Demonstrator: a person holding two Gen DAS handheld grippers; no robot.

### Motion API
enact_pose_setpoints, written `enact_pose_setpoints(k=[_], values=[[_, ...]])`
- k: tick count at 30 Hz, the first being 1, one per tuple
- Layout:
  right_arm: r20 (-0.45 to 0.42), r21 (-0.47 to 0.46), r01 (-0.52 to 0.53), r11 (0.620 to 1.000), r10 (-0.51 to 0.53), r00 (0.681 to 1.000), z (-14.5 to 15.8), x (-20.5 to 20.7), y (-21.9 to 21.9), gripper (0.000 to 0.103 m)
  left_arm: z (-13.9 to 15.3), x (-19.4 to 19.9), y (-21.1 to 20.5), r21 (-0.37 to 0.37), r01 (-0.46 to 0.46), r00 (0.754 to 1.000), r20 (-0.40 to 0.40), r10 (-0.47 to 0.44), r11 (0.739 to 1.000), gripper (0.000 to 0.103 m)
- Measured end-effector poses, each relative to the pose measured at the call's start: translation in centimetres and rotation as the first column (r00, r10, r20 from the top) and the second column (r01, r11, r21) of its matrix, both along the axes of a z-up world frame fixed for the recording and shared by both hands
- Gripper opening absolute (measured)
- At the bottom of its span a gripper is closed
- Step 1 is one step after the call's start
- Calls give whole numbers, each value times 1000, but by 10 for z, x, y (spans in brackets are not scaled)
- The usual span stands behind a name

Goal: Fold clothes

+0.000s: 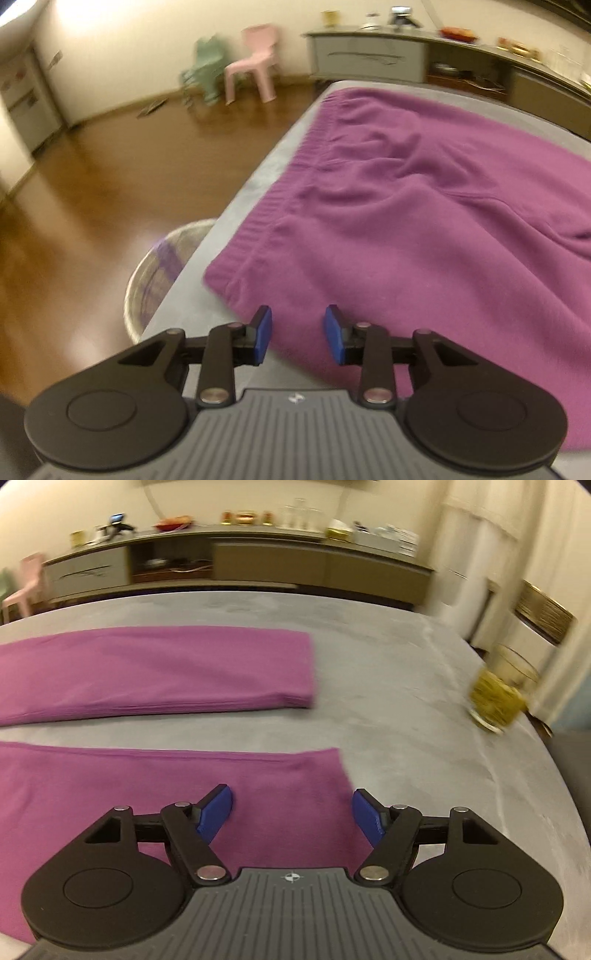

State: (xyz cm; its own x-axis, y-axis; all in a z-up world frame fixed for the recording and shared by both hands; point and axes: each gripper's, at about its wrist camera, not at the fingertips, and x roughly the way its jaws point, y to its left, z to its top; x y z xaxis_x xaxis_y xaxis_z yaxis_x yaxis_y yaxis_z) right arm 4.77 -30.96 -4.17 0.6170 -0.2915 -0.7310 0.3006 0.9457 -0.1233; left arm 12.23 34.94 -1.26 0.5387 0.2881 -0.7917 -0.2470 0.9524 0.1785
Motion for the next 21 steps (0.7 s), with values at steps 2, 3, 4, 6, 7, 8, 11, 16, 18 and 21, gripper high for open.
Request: enact_pose_setpoints(k=[2,3,4,6,7,8,11,16,18,21], values=[[31,-57,15,998,-13,999,14,-8,20,67,5,-2,-11,12,4,1000,4,-4,1000,23],[50,-85,20,996,-16,999,21,-12,31,67,13,-6,-20,7,46,998,37,-46,999,24],[102,-75,-22,997,29,994,35,-16,53,68,17,-8,-30,9,95,993,68,-96,995,27],[194,-49,-215,975,220,956,64,-16,123,68,27,-11,-51,18,193,973,129,-194,981,28],[211,-25,-325,945,323,923,70,-10,164,68,26,-9,-57,33,227,964,132,-229,973,28],[228,4,-435,901,423,877,75,-3,206,68,25,-6,-64,48,260,955,134,-264,964,28],[268,89,-647,757,608,747,78,33,327,68,18,3,-61,53,272,954,115,-277,961,28],[181,39,-747,664,730,659,49,121,481,67,3,3,-35,41,259,962,77,-261,965,28],[58,18,-745,666,744,666,25,157,515,59,-3,-1,-24,30,264,962,60,-266,964,30],[-3,44,-694,718,695,719,9,199,525,63,-5,-3,-14,14,279,959,45,-280,960,31]])
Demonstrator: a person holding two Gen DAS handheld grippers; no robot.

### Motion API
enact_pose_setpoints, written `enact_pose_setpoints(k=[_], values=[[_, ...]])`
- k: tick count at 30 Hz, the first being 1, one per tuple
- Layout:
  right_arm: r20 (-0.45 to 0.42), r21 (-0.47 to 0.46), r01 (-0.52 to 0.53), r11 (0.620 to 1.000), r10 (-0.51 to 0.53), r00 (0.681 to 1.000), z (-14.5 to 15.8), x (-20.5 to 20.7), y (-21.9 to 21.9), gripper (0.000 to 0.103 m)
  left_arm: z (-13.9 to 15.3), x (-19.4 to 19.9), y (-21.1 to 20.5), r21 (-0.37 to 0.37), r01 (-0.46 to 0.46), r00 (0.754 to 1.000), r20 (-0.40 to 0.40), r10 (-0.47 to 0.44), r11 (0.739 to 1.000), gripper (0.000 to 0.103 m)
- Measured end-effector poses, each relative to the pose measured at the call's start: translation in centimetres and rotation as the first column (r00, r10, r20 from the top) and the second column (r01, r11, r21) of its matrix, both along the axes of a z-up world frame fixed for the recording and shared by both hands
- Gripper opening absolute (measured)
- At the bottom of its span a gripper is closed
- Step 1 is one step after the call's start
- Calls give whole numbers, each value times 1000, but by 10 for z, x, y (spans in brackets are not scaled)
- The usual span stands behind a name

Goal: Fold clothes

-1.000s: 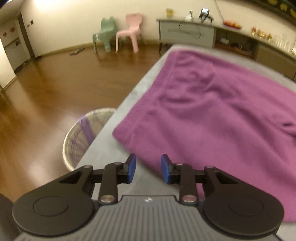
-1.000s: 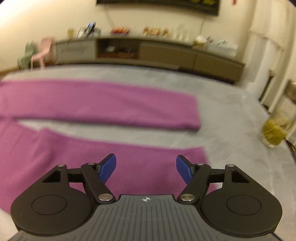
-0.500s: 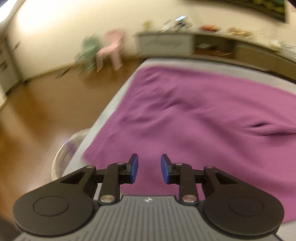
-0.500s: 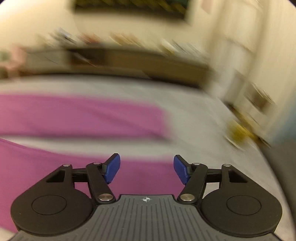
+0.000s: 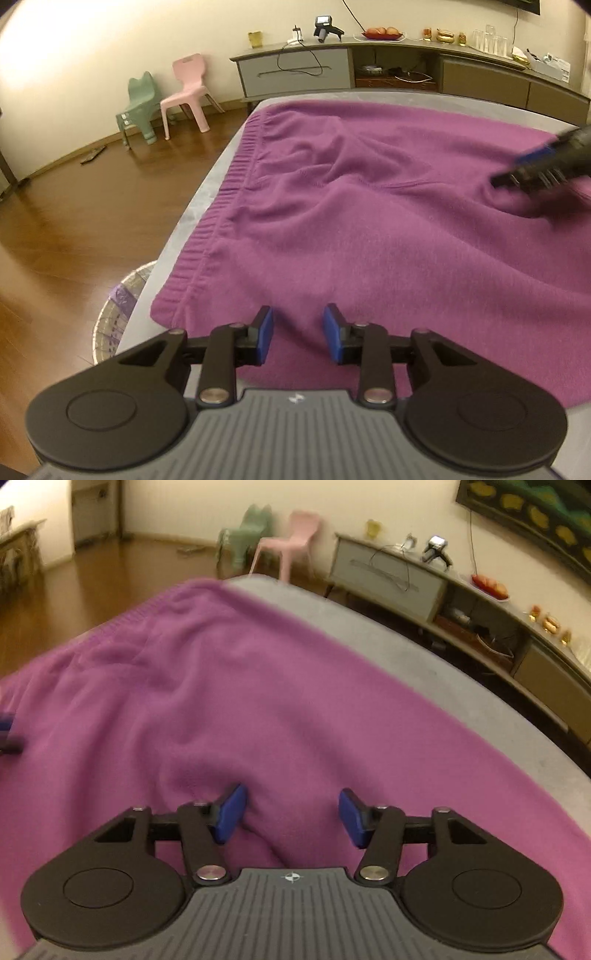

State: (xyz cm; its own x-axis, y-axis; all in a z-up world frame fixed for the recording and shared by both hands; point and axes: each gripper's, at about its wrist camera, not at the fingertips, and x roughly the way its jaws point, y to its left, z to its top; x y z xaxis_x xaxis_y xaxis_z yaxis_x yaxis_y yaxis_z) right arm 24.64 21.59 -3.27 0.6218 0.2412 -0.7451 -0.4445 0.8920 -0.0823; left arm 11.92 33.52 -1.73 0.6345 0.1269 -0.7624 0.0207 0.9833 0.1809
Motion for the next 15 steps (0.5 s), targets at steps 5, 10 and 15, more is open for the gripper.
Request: enact_pose_setpoints(k=[5,10,15], values=[[-32,-6,101,995,-101,994,5,44,-7,63,2,0,3,2,18,1000,-15,-18,1000,31],[-43,192,106,976,-99,994,35,-5,-64,65,11,-4,-5,43,7,999,49,-10,999,30],[-34,188,179,966,-176,984,42,-112,-188,66,-1,4,-15,130,9,1000,15,-11,991,31]])
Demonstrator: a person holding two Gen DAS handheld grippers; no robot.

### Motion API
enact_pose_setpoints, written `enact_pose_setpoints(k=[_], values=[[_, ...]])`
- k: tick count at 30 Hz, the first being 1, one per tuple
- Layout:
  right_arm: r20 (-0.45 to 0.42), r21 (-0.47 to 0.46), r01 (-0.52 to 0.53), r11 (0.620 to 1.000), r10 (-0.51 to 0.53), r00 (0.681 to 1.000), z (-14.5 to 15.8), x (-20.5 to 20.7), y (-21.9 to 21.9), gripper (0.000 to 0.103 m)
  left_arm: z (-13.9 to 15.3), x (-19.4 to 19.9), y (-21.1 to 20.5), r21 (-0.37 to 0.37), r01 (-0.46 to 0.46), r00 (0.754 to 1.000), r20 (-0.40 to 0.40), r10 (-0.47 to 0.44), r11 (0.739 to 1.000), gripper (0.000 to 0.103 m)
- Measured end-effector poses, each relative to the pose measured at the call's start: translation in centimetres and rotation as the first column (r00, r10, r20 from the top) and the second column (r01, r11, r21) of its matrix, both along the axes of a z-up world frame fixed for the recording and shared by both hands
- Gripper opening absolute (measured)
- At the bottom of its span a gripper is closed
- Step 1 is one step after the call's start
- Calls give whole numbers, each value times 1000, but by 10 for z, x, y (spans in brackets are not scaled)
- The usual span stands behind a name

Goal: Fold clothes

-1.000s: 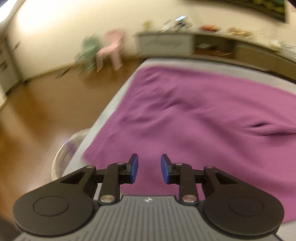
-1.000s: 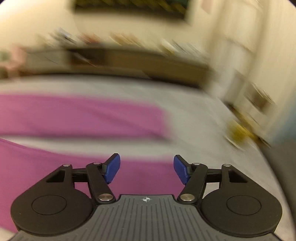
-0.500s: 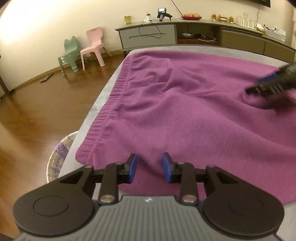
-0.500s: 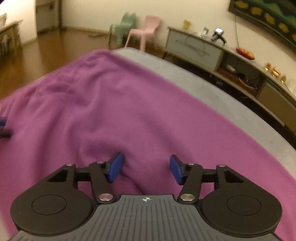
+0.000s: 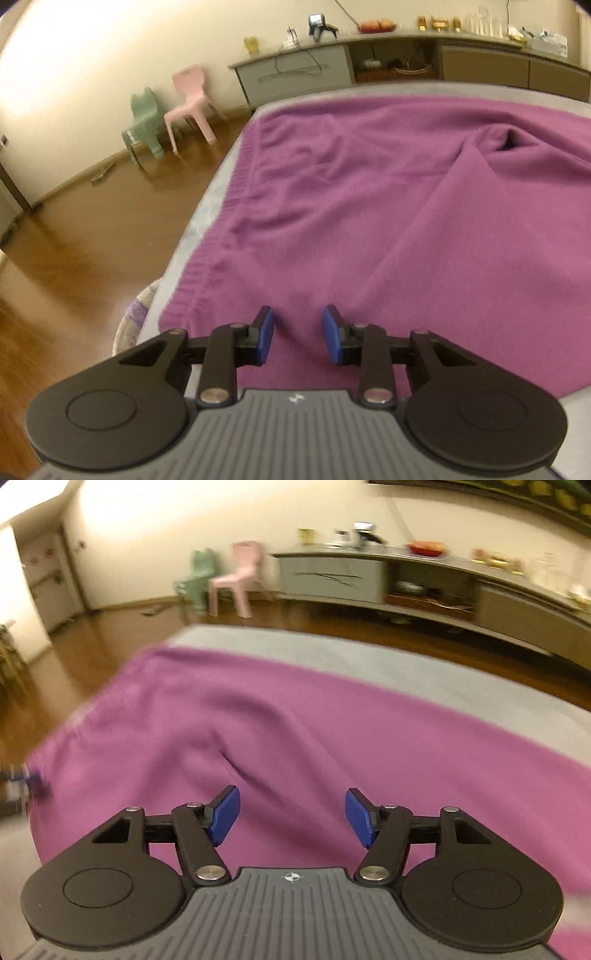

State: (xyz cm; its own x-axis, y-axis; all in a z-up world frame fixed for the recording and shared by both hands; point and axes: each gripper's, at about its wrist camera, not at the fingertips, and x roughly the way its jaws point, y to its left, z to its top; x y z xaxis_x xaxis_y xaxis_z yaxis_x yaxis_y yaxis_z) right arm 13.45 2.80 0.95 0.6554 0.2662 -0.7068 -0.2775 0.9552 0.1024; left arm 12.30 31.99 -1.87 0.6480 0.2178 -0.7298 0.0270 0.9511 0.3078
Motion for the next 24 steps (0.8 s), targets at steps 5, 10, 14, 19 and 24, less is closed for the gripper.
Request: enact_pose_setpoints(k=[5,10,14,19,24], values=[[26,-121,294,948,-293,956,-5,-105,-164,70,14,1,-4,-33,-69,997,16,70,997,30],[-11,-206,555,806,-569,822,-28,-129,-298,67,15,6,-50,-45,-4,1000,13,5,999,31],[-94,-136,512,848,-526,845,-46,-105,-319,61,-2,10,-64,35,8,1000,-30,-7,999,30],[-94,-135,455,880,-469,878,-44,-75,-320,62,-3,4,-49,32,-52,998,-19,53,998,30],[-81,-176,456,872,-475,876,-43,-72,-319,85,-1,2,-28,24,-132,991,-14,132,991,30]])
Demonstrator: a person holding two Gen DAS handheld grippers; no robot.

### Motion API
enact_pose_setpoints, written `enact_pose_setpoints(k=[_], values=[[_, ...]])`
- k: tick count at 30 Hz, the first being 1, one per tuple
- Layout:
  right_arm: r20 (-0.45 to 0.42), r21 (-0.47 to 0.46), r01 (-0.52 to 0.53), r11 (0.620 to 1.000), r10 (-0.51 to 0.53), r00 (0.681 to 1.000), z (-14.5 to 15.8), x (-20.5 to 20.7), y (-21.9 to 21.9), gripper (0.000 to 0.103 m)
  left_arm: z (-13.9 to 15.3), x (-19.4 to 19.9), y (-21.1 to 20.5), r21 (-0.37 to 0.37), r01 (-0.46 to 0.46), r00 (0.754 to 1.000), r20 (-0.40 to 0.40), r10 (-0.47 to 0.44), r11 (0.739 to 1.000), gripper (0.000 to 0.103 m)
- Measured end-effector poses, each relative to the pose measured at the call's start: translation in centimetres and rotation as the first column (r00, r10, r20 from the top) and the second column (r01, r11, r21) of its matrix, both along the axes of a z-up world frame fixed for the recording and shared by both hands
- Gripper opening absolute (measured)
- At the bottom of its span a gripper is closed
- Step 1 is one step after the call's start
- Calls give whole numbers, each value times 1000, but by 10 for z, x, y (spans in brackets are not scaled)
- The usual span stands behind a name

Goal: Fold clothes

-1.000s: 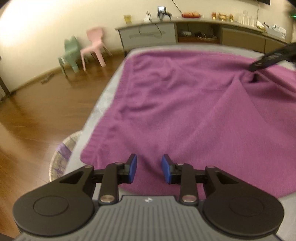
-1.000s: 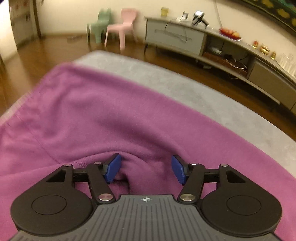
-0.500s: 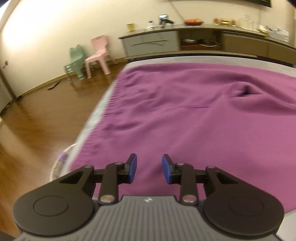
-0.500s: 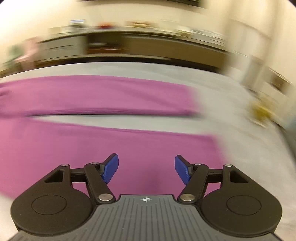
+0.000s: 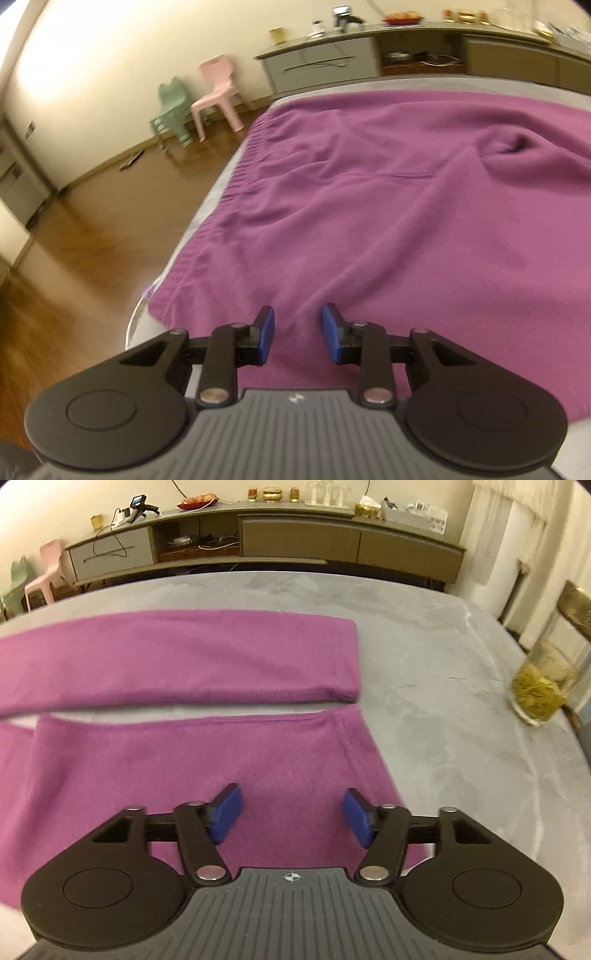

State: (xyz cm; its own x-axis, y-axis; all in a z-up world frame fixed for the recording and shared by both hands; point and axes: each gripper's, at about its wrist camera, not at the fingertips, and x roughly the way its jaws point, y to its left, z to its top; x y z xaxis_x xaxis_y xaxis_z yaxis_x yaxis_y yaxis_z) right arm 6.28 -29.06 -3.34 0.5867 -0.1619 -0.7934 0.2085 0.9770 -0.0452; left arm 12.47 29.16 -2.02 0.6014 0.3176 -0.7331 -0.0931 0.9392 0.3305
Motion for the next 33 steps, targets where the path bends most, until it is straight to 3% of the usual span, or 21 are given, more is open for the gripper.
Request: enact_pose_setpoints(k=[2,4,7,10,11,13,15,17,20,22,26,27,29,30,31,33], values=[[11,45,6,999,-6,1000,3,-4,-12,85,2,3,5,-14,-29,1000,-4,29,999,31],[41,102,31,994,-35,999,11,-9,-22,78,6,3,8,-50,-64,998,-10,64,997,30],[140,202,13,979,-42,989,28,-14,-27,77,12,-4,-2,-50,-33,999,28,34,998,29],[45,128,9,992,-15,999,9,1,-19,79,2,1,-1,27,-47,999,-5,48,999,31],[35,69,-9,998,7,999,5,5,-13,78,4,2,1,23,-58,998,-9,58,998,32],[39,58,-15,998,12,999,13,12,-11,76,15,0,6,-46,-87,996,9,88,995,30],[117,95,5,995,-16,993,32,23,-19,77,26,-1,10,-114,-115,993,24,118,987,30],[163,96,34,995,-49,985,47,42,-29,79,43,-4,1,-219,-85,992,75,104,972,30],[136,94,69,993,-82,987,47,90,-49,81,56,1,-25,-331,7,993,112,32,943,30],[108,111,104,988,-116,987,40,121,-61,85,56,7,-49,-332,66,993,110,-31,941,30],[45,142,133,981,-140,989,16,164,-74,85,46,20,-95,-281,173,984,83,-156,944,30],[23,139,126,982,-130,991,9,171,-73,75,44,23,-104,-277,198,980,78,-183,940,30],[30,106,86,991,-90,995,6,175,-69,46,39,27,-118,-282,232,973,75,-220,931,30],[37,87,64,994,-68,997,5,176,-67,22,38,28,-125,-296,247,969,75,-235,923,30],[48,90,41,995,-45,998,6,175,-64,11,37,30,-129,-314,255,967,77,-243,915,30],[121,65,-37,997,29,992,23,159,-50,8,36,33,-137,-359,270,963,83,-258,893,30]])
